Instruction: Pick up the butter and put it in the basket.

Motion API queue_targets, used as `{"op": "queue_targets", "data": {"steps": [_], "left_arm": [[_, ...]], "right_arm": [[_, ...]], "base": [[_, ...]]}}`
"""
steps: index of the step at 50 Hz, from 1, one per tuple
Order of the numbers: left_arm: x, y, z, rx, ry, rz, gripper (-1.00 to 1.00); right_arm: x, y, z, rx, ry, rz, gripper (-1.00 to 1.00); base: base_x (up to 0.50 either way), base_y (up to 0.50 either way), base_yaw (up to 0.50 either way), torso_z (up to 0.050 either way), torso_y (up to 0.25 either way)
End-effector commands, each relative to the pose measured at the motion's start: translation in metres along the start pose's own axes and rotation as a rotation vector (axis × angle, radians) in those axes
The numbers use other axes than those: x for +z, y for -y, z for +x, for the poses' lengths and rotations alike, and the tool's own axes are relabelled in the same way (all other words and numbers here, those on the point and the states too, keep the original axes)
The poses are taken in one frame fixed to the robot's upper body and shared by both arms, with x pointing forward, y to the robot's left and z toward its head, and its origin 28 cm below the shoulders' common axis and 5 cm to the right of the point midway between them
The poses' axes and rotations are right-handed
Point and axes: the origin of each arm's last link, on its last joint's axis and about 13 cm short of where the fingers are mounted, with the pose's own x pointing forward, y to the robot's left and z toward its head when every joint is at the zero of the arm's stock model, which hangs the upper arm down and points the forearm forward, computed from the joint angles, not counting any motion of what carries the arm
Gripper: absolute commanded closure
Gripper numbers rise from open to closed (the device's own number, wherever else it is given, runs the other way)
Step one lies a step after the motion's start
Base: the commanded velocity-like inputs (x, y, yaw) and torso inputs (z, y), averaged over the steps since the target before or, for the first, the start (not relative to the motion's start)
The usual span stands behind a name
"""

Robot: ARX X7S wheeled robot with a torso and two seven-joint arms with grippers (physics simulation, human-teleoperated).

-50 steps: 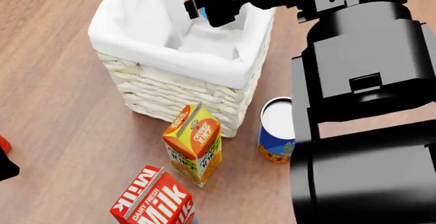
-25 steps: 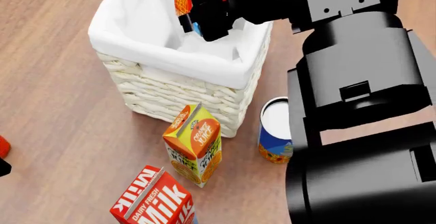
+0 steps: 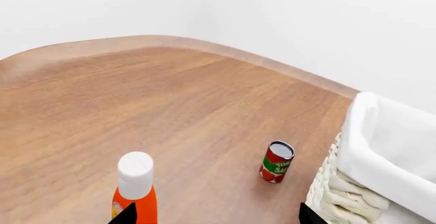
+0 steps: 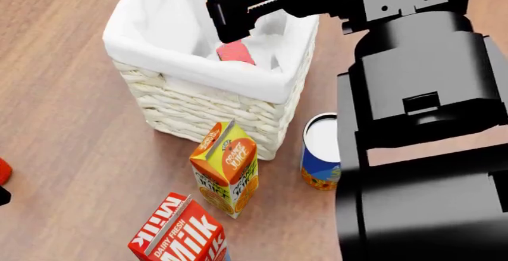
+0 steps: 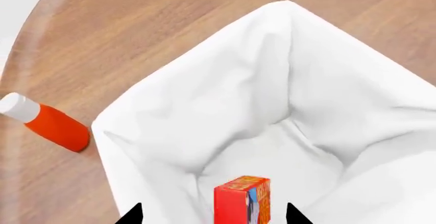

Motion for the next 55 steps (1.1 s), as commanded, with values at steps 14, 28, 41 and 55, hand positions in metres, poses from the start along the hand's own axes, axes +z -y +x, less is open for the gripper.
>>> {"op": "queue_targets", "data": {"steps": [14,28,41,55], "left_arm": [[-0.001,0.000,0.000,-0.004,0.000,-0.002,-1.00],[-0.003,0.001,-0.001,-0.015,0.006,0.002,-1.00],[-0.002,0.000,-0.001,-0.025,0.016,0.000,-1.00],[0.006,-0.001,-0.004,-0.039,0.042,-0.029,-1.00]], "right_arm": [[0.028,0.008,-0.009,-0.131,0.286,-0.211,-1.00],[0.037,0.020,-0.019,-0.277,0.522,-0.336,-1.00],[0.027,0.008,-0.039,-0.365,0.670,-0.444,-1.00],[-0.013,-0.017,-0.073,-0.468,0.722,-0.490,-1.00]], "base": [[0.00,0.00,0.00,0.000,0.000],[0.00,0.00,0.00,0.000,0.000],[0.00,0.00,0.00,0.000,0.000],[0.00,0.00,0.00,0.000,0.000]]}}
